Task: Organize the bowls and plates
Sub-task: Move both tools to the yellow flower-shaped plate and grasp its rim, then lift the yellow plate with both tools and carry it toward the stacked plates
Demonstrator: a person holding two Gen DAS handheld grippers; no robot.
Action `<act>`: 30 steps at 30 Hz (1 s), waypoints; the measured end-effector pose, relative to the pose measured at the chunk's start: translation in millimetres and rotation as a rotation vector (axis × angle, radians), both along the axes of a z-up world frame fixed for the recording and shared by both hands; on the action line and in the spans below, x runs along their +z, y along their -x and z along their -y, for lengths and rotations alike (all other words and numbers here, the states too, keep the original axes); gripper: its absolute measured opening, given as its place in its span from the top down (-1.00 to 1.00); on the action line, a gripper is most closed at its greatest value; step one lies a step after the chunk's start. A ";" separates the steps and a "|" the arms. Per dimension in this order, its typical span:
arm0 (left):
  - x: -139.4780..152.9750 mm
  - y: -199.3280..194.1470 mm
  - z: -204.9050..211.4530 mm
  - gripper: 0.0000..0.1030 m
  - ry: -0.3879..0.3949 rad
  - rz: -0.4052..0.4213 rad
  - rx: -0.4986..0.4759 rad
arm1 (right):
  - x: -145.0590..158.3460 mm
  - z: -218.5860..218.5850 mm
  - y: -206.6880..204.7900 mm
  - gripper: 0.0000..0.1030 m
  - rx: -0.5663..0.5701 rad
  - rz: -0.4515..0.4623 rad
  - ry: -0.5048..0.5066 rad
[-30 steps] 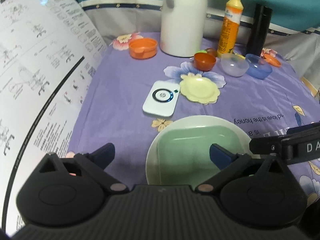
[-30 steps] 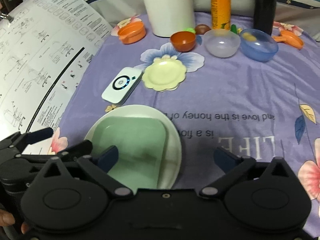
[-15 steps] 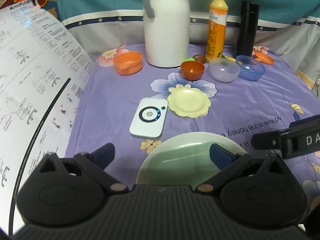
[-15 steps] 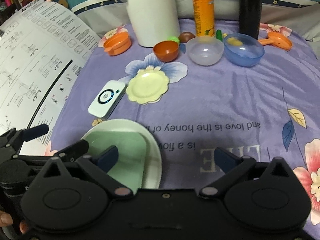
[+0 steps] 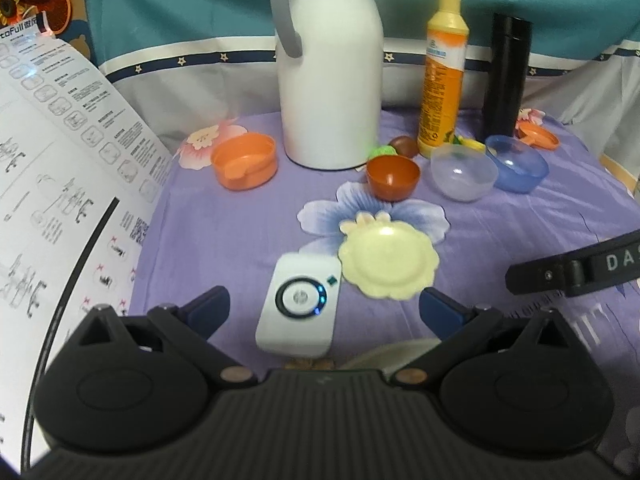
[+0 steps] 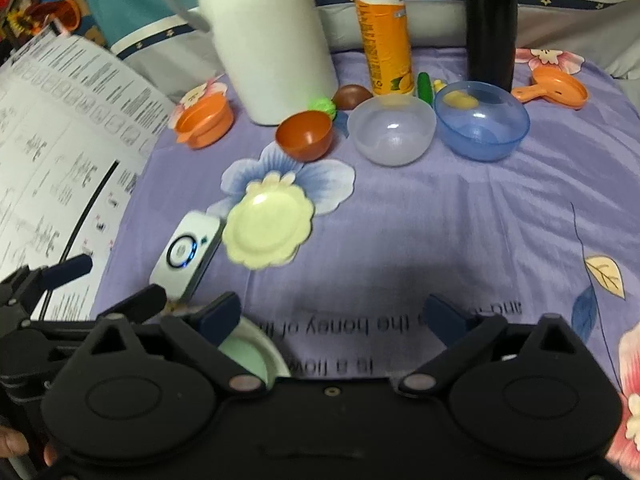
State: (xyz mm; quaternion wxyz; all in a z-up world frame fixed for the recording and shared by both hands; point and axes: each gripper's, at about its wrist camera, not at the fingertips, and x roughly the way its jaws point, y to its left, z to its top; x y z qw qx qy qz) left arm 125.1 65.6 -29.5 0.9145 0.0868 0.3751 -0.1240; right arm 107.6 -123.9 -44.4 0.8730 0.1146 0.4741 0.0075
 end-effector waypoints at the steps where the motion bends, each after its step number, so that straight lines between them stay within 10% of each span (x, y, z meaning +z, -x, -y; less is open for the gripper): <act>1: -1.2 -5.9 0.3 -1.00 0.003 -0.001 -0.001 | -1.7 0.8 -5.8 -0.77 -0.004 -0.002 -0.006; 30: -41.8 -93.3 31.1 -0.69 0.015 -0.074 -0.109 | -61.2 -4.2 -107.3 0.99 0.049 -0.049 -0.093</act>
